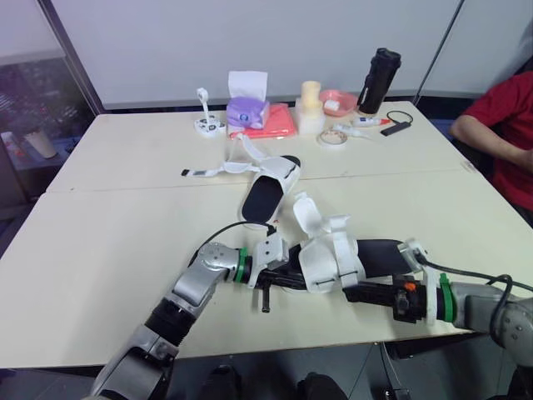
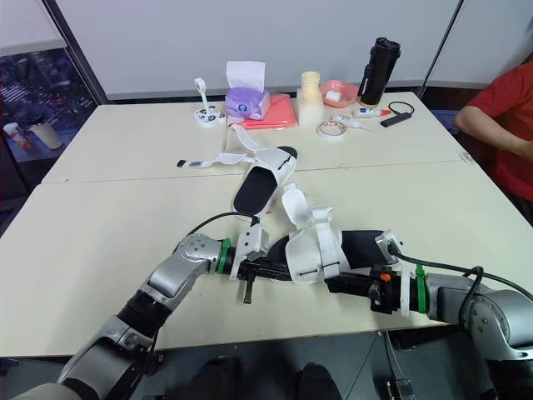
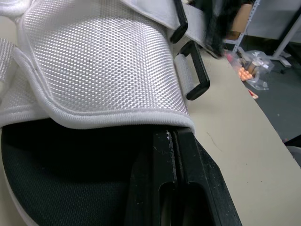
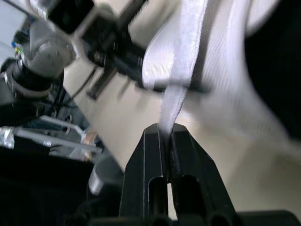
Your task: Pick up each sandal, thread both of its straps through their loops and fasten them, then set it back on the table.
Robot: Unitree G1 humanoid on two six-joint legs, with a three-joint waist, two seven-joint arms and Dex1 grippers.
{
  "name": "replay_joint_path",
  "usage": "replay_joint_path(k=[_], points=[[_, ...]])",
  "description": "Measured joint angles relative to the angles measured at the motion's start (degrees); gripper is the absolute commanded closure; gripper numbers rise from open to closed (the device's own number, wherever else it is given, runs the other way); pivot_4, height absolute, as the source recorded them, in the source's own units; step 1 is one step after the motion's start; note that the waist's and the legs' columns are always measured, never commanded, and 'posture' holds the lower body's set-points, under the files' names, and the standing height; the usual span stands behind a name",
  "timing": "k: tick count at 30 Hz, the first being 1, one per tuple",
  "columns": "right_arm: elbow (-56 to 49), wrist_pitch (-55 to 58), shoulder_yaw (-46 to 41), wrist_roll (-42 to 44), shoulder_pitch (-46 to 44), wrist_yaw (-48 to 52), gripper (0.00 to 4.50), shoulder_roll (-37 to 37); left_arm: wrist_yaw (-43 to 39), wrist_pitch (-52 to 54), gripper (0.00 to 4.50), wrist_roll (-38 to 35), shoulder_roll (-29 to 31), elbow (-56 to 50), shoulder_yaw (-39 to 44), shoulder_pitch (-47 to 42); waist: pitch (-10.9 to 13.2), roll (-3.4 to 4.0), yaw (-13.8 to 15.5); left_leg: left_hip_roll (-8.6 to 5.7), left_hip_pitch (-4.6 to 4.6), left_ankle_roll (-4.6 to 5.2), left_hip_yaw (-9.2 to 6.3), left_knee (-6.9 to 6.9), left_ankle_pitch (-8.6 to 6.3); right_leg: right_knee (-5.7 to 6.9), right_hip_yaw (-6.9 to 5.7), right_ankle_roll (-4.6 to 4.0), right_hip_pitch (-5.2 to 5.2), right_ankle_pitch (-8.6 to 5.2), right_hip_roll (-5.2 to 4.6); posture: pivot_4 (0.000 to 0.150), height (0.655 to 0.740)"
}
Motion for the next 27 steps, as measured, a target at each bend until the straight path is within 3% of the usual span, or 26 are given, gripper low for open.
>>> replay_joint_path(k=[8,20,23,27], points=[[-5.96,-5.75,2.41,-4.75,11.06,8.56,4.45,-8.84,0.01,-0.24,4.50,0.00,0.10,0.26,-0.02,-0.11,0.00,0.00,-0.01,0.00,0.01,0.00,0.00,0.02,0.00,0.00,0.00,0.01,0.02,0.00,0.02,0.150,0.7400],[-14.75,-4.39,-11.70,0.50,18.89,14.03,4.45,-13.86,-0.31,-0.78,4.50,-0.02,0.04,1.30,-0.09,-0.62,0.02,-0.06,0.10,0.00,0.03,-0.01,-0.01,0.03,0.00,-0.03,0.00,0.01,0.08,0.00,0.01,0.150,0.7400],[-14.79,-2.65,-14.29,4.94,14.56,14.91,4.45,-14.09,-0.57,-1.57,4.50,-0.01,0.15,2.20,-0.05,-1.08,0.02,-0.06,0.00,0.01,0.05,-0.01,0.01,0.04,0.00,-0.03,0.01,0.01,0.10,0.00,0.01,0.150,0.7400],[-9.62,0.90,-13.71,14.44,0.11,9.45,4.45,-11.52,-0.65,-1.86,4.50,-0.01,-0.51,3.30,-0.22,-1.59,0.05,-0.12,0.17,0.01,0.05,-0.01,-0.02,0.04,0.00,-0.06,-0.01,0.00,0.13,0.00,0.01,0.150,0.7400]])
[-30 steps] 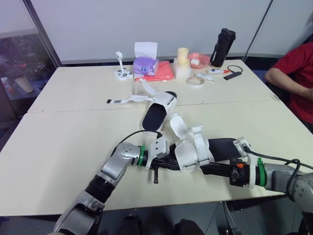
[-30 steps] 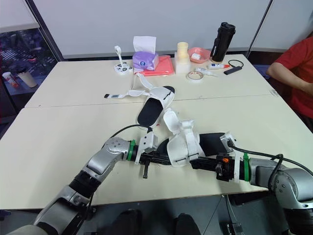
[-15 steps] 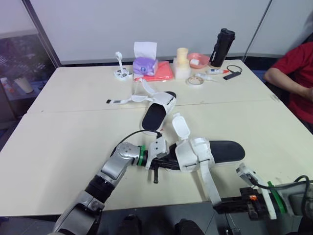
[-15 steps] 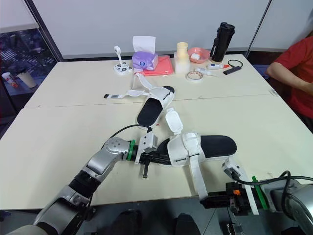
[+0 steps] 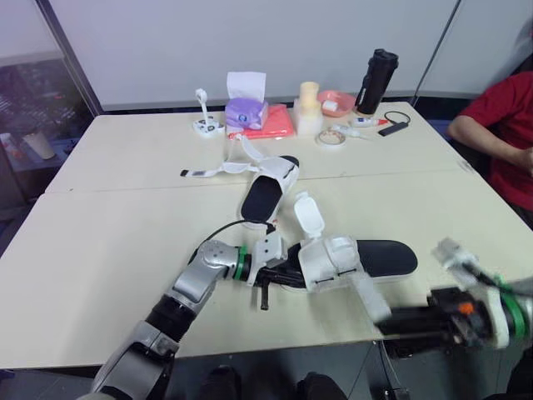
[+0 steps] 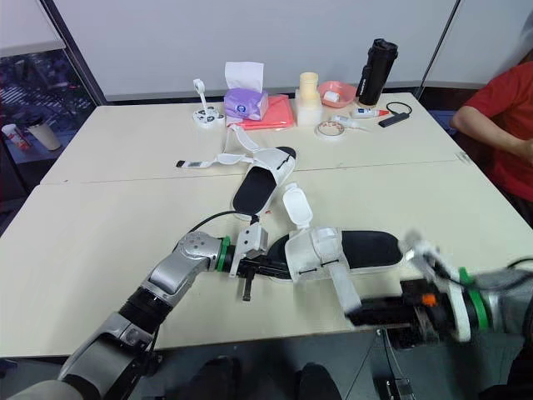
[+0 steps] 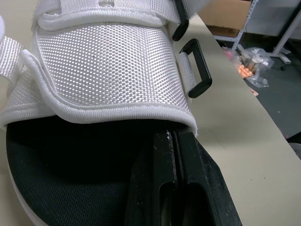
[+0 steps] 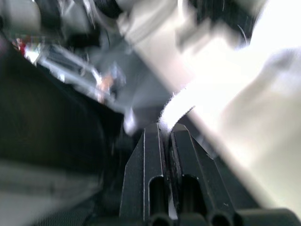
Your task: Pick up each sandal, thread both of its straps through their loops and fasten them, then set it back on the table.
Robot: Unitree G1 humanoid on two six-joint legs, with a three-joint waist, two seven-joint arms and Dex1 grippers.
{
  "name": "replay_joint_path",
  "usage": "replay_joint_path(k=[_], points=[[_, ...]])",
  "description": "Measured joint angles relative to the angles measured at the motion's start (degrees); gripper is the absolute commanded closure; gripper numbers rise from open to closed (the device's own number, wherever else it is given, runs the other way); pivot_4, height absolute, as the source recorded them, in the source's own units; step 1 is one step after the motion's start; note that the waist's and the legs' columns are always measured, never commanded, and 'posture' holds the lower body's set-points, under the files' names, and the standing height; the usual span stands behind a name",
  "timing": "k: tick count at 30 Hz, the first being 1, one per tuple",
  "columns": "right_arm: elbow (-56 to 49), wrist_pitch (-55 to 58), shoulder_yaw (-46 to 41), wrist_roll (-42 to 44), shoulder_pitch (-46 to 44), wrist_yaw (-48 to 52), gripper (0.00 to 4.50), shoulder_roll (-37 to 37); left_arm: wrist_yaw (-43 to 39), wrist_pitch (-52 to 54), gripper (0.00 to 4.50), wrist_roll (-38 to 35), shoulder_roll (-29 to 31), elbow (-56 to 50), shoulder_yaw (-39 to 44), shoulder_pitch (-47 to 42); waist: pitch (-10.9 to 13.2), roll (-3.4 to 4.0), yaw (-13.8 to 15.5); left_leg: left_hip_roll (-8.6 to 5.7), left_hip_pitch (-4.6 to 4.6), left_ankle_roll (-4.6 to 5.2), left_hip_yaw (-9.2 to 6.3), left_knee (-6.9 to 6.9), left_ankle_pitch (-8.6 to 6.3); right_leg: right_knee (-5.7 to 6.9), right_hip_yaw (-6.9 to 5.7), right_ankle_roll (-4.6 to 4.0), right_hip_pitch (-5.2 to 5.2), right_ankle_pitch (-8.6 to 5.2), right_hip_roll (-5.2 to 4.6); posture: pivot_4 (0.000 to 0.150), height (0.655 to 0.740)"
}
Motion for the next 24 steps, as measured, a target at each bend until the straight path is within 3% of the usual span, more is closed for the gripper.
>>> replay_joint_path(k=[6,10,16,20,24], points=[[10.01,4.12,6.19,8.15,-12.92,-13.85,4.45,11.65,0.15,-0.76,4.50,0.05,-0.29,0.67,0.02,-0.35,0.00,-0.04,-0.08,-0.03,-0.08,0.00,-0.04,-0.02,0.00,-0.02,-0.03,0.00,-0.07,0.01,-0.04,0.150,0.7400],[17.97,4.45,8.20,8.23,-17.81,-23.50,4.45,19.42,0.55,-0.75,4.50,0.05,-0.22,0.17,0.09,0.06,-0.01,-0.02,-0.16,-0.03,-0.09,0.00,-0.04,-0.02,0.00,0.00,-0.03,0.00,-0.10,0.01,-0.05,0.150,0.7400],[22.84,4.46,9.22,6.65,-22.26,-29.85,4.45,23.54,1.57,-0.22,4.50,0.08,0.03,-1.30,0.19,0.96,-0.03,0.02,-0.32,-0.03,-0.09,0.00,-0.01,-0.04,0.00,0.05,0.00,0.00,-0.15,0.01,-0.04,0.150,0.7400],[23.78,4.50,9.57,5.62,-23.81,-31.50,3.08,24.35,1.90,0.35,4.50,0.09,0.04,-1.86,0.18,1.10,-0.03,0.03,-0.35,-0.03,-0.09,0.00,0.00,-0.04,0.00,0.05,0.00,0.00,-0.15,0.01,-0.04,0.150,0.7400],[23.78,5.60,9.50,5.21,-24.26,-31.46,1.05,23.60,2.31,0.42,4.50,0.08,0.04,-2.37,0.21,1.60,-0.04,0.03,-0.30,-0.03,-0.09,0.00,0.00,-0.06,0.00,0.05,0.00,0.00,-0.16,0.01,-0.04,0.150,0.7400]])
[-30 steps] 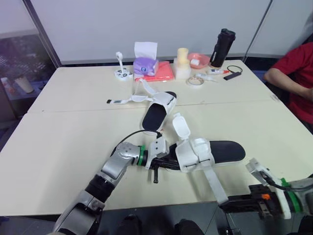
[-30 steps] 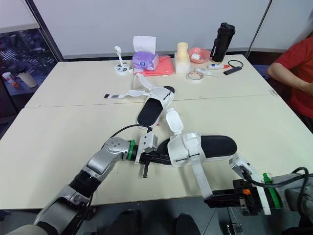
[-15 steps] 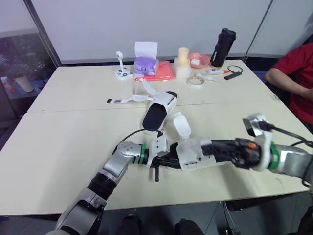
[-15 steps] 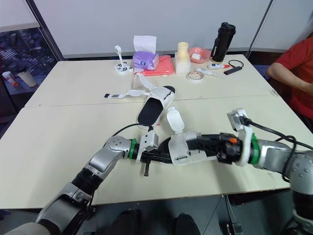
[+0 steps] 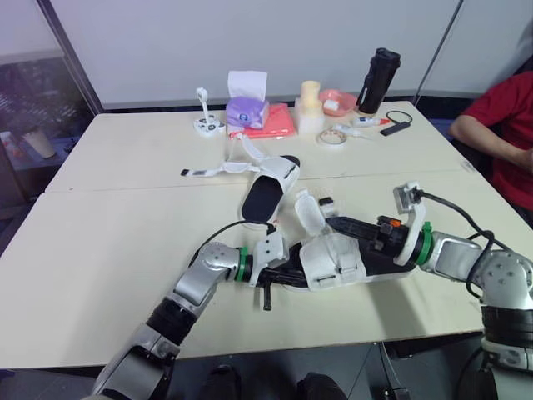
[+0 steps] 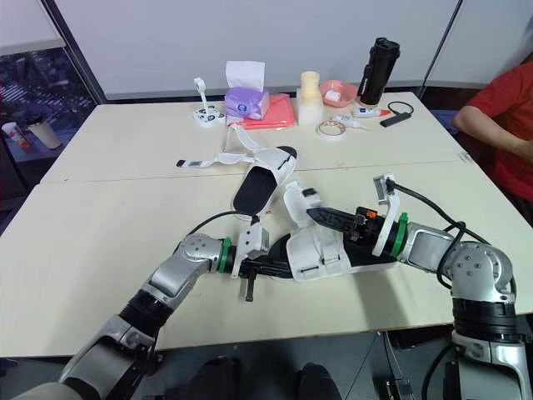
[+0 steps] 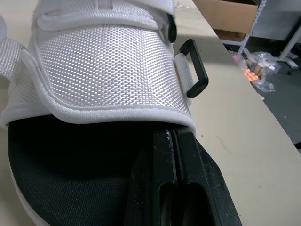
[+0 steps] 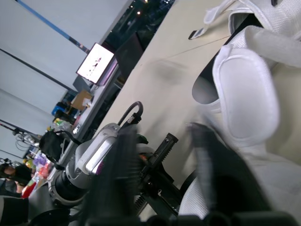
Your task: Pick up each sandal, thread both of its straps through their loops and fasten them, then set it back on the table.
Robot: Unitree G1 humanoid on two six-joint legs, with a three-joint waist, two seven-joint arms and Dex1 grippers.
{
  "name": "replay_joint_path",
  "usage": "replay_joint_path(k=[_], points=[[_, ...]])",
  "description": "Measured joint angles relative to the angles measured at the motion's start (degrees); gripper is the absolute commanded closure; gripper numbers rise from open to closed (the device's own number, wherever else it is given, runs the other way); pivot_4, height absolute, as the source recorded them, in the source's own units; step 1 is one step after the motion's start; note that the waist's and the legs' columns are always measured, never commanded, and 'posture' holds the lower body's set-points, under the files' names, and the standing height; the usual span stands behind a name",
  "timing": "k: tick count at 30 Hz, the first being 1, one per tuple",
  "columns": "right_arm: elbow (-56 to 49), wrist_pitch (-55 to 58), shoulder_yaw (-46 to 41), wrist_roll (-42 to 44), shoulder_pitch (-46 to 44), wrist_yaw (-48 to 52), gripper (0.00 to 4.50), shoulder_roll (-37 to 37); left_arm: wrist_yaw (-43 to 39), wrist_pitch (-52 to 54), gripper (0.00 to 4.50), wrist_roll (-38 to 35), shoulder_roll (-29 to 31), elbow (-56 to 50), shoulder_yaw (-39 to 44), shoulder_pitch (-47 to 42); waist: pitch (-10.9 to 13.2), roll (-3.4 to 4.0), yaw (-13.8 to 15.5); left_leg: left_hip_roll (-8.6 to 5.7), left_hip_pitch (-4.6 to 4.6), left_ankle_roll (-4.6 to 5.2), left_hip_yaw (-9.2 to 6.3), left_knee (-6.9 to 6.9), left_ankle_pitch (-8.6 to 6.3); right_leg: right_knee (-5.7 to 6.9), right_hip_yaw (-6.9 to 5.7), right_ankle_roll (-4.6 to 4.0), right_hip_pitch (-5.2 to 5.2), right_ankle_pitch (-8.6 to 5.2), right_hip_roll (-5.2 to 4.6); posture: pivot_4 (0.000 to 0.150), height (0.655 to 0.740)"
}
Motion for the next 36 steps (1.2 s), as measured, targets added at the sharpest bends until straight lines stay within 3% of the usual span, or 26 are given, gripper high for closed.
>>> replay_joint_path(k=[1,5,9,12,20,23,29,36], points=[[0.00,0.32,-0.11,0.00,-0.19,0.13,0.57,-0.46,0.06,0.03,4.50,0.00,0.01,-0.06,0.02,0.05,0.00,0.00,-0.02,0.00,0.00,0.00,0.00,0.00,0.00,0.00,0.00,0.00,0.00,0.00,0.00,0.150,0.7400],[1.35,-1.52,-0.70,-2.58,-4.02,4.08,0.57,-4.84,0.33,0.07,4.50,0.00,0.07,-0.36,0.08,0.31,0.00,0.05,-0.05,0.00,0.00,0.00,0.04,0.00,0.00,0.00,0.02,0.00,-0.02,0.00,0.00,0.150,0.7400],[2.66,-11.51,3.97,-15.66,-7.23,9.56,0.57,-10.01,0.25,0.09,4.50,-0.02,0.19,-0.41,0.15,0.38,-0.01,0.04,-0.17,0.01,0.01,0.01,0.05,-0.03,-0.01,-0.02,0.02,0.00,-0.02,0.00,0.02,0.150,0.7400],[7.90,-17.68,11.18,-25.33,-9.83,12.41,0.57,-9.08,0.13,0.05,4.50,-0.03,0.21,-0.21,0.20,0.31,-0.01,0.05,-0.37,0.01,0.02,0.01,0.06,0.01,-0.01,0.00,0.03,0.00,-0.02,0.00,0.01,0.150,0.7400],[18.55,-20.69,19.76,-36.22,-16.17,18.81,0.57,-5.95,-0.07,-0.16,4.50,-0.04,-0.26,0.65,0.09,-0.25,-0.01,0.06,0.00,0.00,0.00,0.01,0.06,0.02,-0.01,-0.01,0.03,0.00,-0.03,0.00,-0.01,0.150,0.7400],[22.84,-18.44,20.50,-37.23,-18.63,21.38,1.32,-5.14,-0.06,-0.18,4.50,-0.04,-0.38,0.73,0.11,-0.25,-0.01,0.06,0.10,-0.01,0.00,0.01,0.06,0.03,0.00,-0.01,0.03,0.00,-0.02,0.00,-0.02,0.150,0.7400],[26.96,-15.63,20.41,-38.58,-22.43,24.40,4.38,-4.57,0.09,-0.18,4.50,-0.04,-0.39,0.60,0.12,-0.12,-0.01,0.06,0.12,-0.01,0.00,0.01,0.05,0.02,0.00,-0.01,0.03,0.00,-0.03,0.00,-0.02,0.150,0.7400],[25.35,-13.32,15.35,-35.50,-21.66,29.23,4.45,-4.79,0.51,-0.19,4.50,-0.04,-0.43,0.13,0.26,0.40,-0.01,0.06,0.13,-0.01,0.00,0.01,0.06,0.01,-0.01,-0.01,0.03,0.00,-0.03,0.00,-0.03,0.150,0.7400]])
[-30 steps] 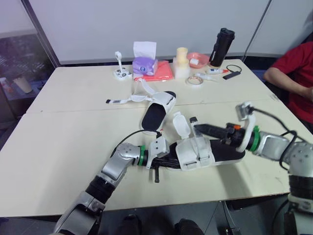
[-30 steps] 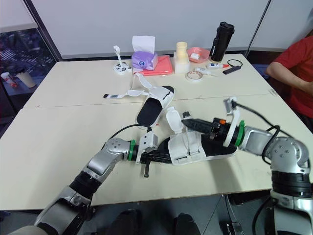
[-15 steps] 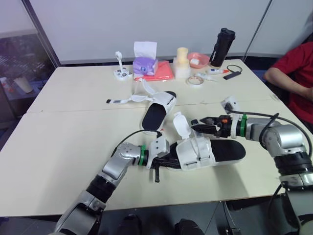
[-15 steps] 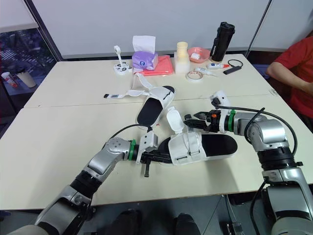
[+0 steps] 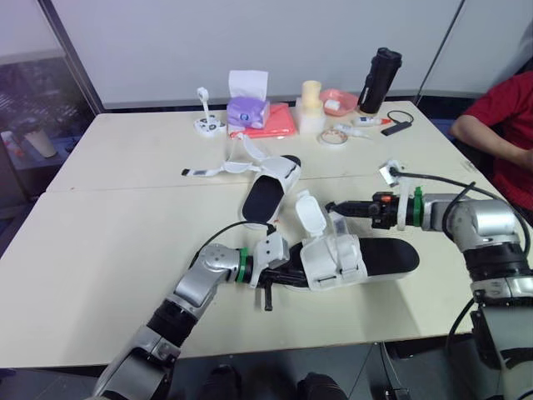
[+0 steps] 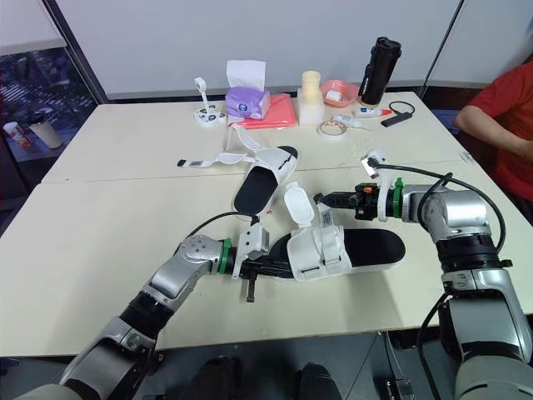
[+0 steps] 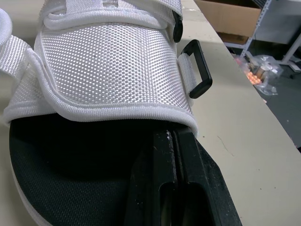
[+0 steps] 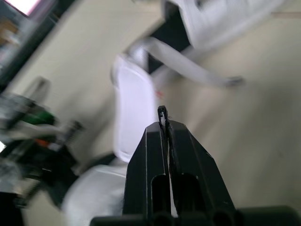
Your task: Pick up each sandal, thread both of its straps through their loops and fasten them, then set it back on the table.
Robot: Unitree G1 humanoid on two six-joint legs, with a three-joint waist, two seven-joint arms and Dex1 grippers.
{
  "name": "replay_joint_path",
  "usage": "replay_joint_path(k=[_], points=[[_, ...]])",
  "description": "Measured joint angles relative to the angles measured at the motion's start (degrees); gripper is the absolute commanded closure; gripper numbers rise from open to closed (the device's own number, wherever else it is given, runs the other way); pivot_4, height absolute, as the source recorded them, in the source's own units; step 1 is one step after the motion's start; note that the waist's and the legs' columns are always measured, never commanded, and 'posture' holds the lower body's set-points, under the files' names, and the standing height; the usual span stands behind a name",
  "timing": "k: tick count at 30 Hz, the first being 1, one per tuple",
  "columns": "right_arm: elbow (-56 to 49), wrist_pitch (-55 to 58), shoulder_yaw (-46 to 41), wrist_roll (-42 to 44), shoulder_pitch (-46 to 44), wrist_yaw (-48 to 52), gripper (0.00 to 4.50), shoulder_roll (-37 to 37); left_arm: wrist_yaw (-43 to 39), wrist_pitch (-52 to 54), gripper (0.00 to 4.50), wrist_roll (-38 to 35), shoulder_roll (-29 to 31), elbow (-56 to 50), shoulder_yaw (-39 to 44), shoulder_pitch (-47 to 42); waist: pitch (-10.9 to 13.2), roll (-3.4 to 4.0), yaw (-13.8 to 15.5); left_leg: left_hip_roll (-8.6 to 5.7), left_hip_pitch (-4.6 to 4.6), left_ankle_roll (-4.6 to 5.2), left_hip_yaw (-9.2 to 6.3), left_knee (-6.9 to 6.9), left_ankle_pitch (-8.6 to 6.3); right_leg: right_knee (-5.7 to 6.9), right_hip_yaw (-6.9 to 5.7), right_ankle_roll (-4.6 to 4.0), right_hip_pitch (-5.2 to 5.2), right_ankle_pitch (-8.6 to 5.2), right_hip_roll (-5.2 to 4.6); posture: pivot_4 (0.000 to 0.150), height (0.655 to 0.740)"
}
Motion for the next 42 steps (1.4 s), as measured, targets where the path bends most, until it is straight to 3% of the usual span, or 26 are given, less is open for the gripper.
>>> replay_joint_path(k=[8,15,38,41,42], points=[[-5.01,7.30,-11.71,10.33,2.99,-0.83,4.45,2.64,1.26,-0.07,4.50,0.01,-0.24,0.23,0.50,0.01,0.01,0.01,-0.37,0.01,-0.01,0.00,0.00,-0.06,0.00,0.02,0.00,0.00,-0.06,0.00,0.01,0.150,0.7400],[-8.78,7.94,-12.59,11.39,4.49,-4.48,4.45,4.79,1.19,-0.18,4.50,0.01,-0.23,0.41,0.53,-0.02,0.01,0.02,-0.43,0.01,-0.01,0.00,0.00,-0.06,0.00,0.02,0.00,0.00,-0.06,0.00,0.01,0.150,0.7400],[6.39,-6.31,6.41,-13.36,-1.92,-8.02,4.45,8.47,1.71,-0.30,4.50,0.02,-0.09,-0.01,0.99,0.89,-0.03,0.05,-1.30,0.01,0.07,0.00,-0.01,-0.02,0.00,0.04,0.00,0.00,0.04,0.00,0.01,0.150,0.7400],[6.98,-7.14,6.75,-15.02,-1.99,-7.88,3.50,8.49,1.97,-0.29,4.50,0.02,-0.13,-0.06,1.02,0.91,-0.03,0.03,-1.24,0.00,0.10,0.00,-0.02,0.00,0.00,0.04,-0.01,0.00,0.08,0.00,0.01,0.150,0.7400],[7.42,-7.08,6.73,-15.54,-1.96,-8.00,3.00,8.48,1.99,-0.29,4.50,0.02,-0.13,-0.13,1.03,0.94,-0.03,0.03,-1.19,0.00,0.08,0.00,-0.02,-0.01,0.00,0.04,-0.01,0.00,0.06,0.00,0.01,0.150,0.7400]])
